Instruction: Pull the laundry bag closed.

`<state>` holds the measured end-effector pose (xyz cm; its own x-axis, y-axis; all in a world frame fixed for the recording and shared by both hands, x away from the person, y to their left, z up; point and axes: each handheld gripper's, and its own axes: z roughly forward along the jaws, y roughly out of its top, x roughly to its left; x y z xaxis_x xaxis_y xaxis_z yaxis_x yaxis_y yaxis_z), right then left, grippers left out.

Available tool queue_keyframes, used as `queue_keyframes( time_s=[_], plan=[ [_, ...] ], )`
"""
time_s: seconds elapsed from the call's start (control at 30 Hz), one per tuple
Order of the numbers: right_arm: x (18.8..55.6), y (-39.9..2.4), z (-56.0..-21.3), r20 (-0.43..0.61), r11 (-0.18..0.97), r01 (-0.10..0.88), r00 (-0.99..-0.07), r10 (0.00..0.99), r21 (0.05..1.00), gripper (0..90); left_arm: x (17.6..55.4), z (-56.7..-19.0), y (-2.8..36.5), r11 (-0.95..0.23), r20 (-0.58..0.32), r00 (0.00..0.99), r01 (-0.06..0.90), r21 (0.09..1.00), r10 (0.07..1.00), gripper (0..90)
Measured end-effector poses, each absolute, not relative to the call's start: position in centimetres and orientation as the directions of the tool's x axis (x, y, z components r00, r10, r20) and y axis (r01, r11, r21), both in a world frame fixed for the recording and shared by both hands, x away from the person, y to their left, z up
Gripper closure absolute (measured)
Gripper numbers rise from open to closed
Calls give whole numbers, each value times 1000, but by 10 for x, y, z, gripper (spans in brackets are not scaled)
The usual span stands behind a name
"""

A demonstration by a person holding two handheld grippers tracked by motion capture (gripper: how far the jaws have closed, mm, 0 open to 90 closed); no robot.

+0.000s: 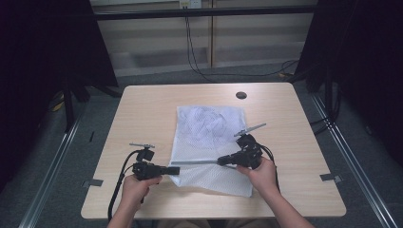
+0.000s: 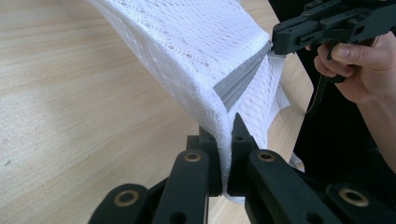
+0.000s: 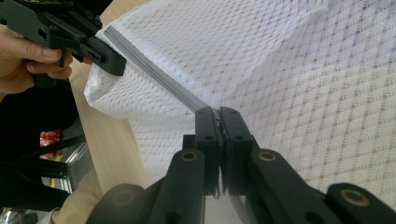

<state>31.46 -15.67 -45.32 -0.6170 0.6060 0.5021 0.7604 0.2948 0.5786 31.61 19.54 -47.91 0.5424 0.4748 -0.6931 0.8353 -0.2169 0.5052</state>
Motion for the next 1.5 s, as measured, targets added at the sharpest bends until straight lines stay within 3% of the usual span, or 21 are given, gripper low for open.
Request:
queue_keyframes(
  time_s=[1.5],
  plan=[
    [311, -183, -452, 495, 274, 769, -597, 631, 578, 871, 317, -477, 197, -216, -693, 550, 830, 514, 466, 888]
  ],
)
